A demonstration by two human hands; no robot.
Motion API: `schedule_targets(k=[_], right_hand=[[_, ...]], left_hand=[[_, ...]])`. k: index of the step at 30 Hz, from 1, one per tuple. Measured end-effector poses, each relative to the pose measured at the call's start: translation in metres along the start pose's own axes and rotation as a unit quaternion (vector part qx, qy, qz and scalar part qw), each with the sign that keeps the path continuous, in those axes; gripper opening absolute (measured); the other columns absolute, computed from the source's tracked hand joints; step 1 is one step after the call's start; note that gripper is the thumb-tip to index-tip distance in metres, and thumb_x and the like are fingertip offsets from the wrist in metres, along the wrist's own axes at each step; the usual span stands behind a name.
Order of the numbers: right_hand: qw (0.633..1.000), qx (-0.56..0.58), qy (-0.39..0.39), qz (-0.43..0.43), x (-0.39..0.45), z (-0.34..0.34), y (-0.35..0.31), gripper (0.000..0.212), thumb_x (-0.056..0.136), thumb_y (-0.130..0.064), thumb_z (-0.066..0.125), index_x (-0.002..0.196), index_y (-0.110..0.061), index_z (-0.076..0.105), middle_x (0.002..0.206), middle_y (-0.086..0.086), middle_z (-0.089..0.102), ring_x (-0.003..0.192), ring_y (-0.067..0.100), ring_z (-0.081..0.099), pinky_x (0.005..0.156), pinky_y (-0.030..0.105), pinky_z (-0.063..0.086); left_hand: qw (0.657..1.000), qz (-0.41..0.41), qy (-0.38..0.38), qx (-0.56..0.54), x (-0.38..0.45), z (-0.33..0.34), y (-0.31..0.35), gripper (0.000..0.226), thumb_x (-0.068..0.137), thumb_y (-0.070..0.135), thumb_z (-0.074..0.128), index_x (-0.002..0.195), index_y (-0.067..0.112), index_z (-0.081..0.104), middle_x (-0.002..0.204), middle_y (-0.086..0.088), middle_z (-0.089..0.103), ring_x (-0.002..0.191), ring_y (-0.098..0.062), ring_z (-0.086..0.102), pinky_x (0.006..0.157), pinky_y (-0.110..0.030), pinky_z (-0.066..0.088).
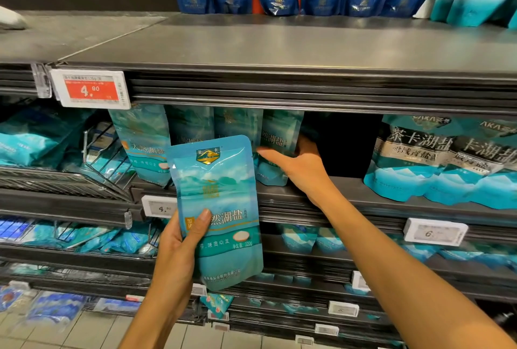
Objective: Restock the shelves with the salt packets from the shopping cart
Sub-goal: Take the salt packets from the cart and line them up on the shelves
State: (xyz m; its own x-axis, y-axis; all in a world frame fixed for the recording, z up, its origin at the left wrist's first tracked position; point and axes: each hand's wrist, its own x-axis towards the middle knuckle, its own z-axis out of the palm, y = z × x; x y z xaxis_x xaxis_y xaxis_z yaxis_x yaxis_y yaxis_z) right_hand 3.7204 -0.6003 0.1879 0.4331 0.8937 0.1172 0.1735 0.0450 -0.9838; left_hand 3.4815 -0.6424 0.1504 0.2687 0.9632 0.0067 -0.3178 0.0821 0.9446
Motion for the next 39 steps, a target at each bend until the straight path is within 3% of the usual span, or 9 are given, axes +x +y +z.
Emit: schedule_targets(k=[6, 11, 16, 18, 22, 26, 30, 34, 39], right_hand=[[0.999, -0.045, -0.006, -0.02, 0.001, -0.005, 0.004, 0.017, 0.084, -0.038, 0.074, 0.095, -0.03, 0.064, 0.082, -0.019, 0.064, 0.065, -0.021, 0.058, 0.049, 0.001, 0.04], [0.996, -0.072, -0.019, -0.054, -0.008, -0.011, 0.001, 0.037, 0.085, -0.043, 0.072, 0.116, -0.028, 0.058, 0.104, -0.015, 0.067, 0.095, -0.007, 0.062, 0.075, 0.01, 0.048], [0.98, -0.083, 0.084, -0.159, -0.058, -0.028, -0.005, 0.05, 0.082, -0.056, 0.059, 0.11, -0.015, 0.053, 0.1, -0.003, 0.06, 0.094, 0.002, 0.059, 0.077, 0.02, 0.046], [0.984, -0.033, 0.045, -0.172, -0.085, -0.037, 0.0, 0.048, 0.084, -0.05, 0.063, 0.115, -0.014, 0.053, 0.102, 0.003, 0.062, 0.092, 0.013, 0.064, 0.075, 0.031, 0.055], [0.985, 0.088, -0.145, -0.037, -0.123, -0.043, 0.003, 0.051, 0.08, -0.053, 0.075, 0.124, -0.031, 0.062, 0.121, -0.007, 0.07, 0.111, 0.016, 0.068, 0.081, 0.032, 0.06], [0.991, 0.118, -0.056, -0.014, -0.127, -0.061, 0.004, 0.032, 0.08, -0.028, 0.079, 0.11, -0.038, 0.072, 0.111, -0.007, 0.075, 0.099, 0.009, 0.072, 0.074, 0.02, 0.057], [0.988, 0.154, 0.008, 0.025, -0.124, -0.083, 0.005, 0.031, 0.079, -0.019, 0.079, 0.107, -0.031, 0.074, 0.108, -0.003, 0.076, 0.097, 0.016, 0.073, 0.073, 0.03, 0.058], [0.975, 0.207, 0.065, 0.044, -0.111, -0.096, 0.0, 0.021, 0.078, -0.01, 0.08, 0.098, -0.017, 0.075, 0.101, 0.008, 0.077, 0.089, 0.024, 0.075, 0.068, 0.035, 0.06], [0.985, 0.108, 0.131, -0.017, -0.08, -0.092, -0.012, 0.019, 0.08, -0.007, 0.079, 0.095, -0.016, 0.072, 0.094, 0.0, 0.078, 0.086, 0.018, 0.075, 0.073, 0.033, 0.06]], left_hand=[[1.0, -0.002, -0.005, -0.001, 0.0, 0.002, 0.0, 0.032, 0.082, 0.035, 0.065, 0.114, 0.03, 0.069, 0.117, -0.006, 0.072, 0.104, -0.025, 0.071, 0.075, -0.037, 0.061], [1.0, -0.002, -0.009, -0.003, -0.002, 0.005, 0.0, 0.033, 0.082, 0.035, 0.066, 0.114, 0.029, 0.069, 0.117, -0.006, 0.072, 0.104, -0.025, 0.071, 0.074, -0.036, 0.061], [0.999, -0.021, -0.036, -0.008, -0.002, 0.02, -0.002, 0.036, 0.078, 0.037, 0.069, 0.113, 0.027, 0.069, 0.115, -0.009, 0.073, 0.102, -0.027, 0.072, 0.072, -0.035, 0.06], [0.998, -0.028, -0.061, -0.009, -0.001, 0.034, -0.003, 0.036, 0.077, 0.036, 0.07, 0.112, 0.027, 0.069, 0.115, -0.01, 0.073, 0.101, -0.027, 0.072, 0.071, -0.035, 0.06], [0.99, -0.023, -0.141, 0.01, 0.003, 0.07, -0.002, 0.035, 0.083, 0.032, 0.073, 0.117, 0.027, 0.067, 0.119, -0.008, 0.071, 0.107, -0.029, 0.069, 0.081, -0.037, 0.059], [0.976, 0.019, -0.201, 0.086, 0.01, 0.108, -0.003, 0.03, 0.09, 0.037, 0.063, 0.119, 0.033, 0.066, 0.118, 0.001, 0.072, 0.109, -0.019, 0.069, 0.088, -0.034, 0.057], [0.959, 0.049, -0.214, 0.18, 0.022, 0.131, -0.004, 0.016, 0.092, 0.044, 0.057, 0.103, 0.042, 0.067, 0.103, 0.014, 0.073, 0.098, -0.006, 0.068, 0.078, -0.019, 0.054], [0.968, 0.071, -0.147, 0.191, 0.03, 0.121, -0.008, 0.01, 0.097, 0.034, 0.056, 0.095, 0.036, 0.066, 0.091, 0.012, 0.068, 0.087, -0.006, 0.064, 0.068, -0.025, 0.056], [0.976, 0.096, -0.045, 0.189, 0.028, 0.094, -0.009, 0.015, 0.101, 0.017, 0.052, 0.096, 0.02, 0.066, 0.081, 0.011, 0.07, 0.081, -0.003, 0.066, 0.064, -0.02, 0.056]])
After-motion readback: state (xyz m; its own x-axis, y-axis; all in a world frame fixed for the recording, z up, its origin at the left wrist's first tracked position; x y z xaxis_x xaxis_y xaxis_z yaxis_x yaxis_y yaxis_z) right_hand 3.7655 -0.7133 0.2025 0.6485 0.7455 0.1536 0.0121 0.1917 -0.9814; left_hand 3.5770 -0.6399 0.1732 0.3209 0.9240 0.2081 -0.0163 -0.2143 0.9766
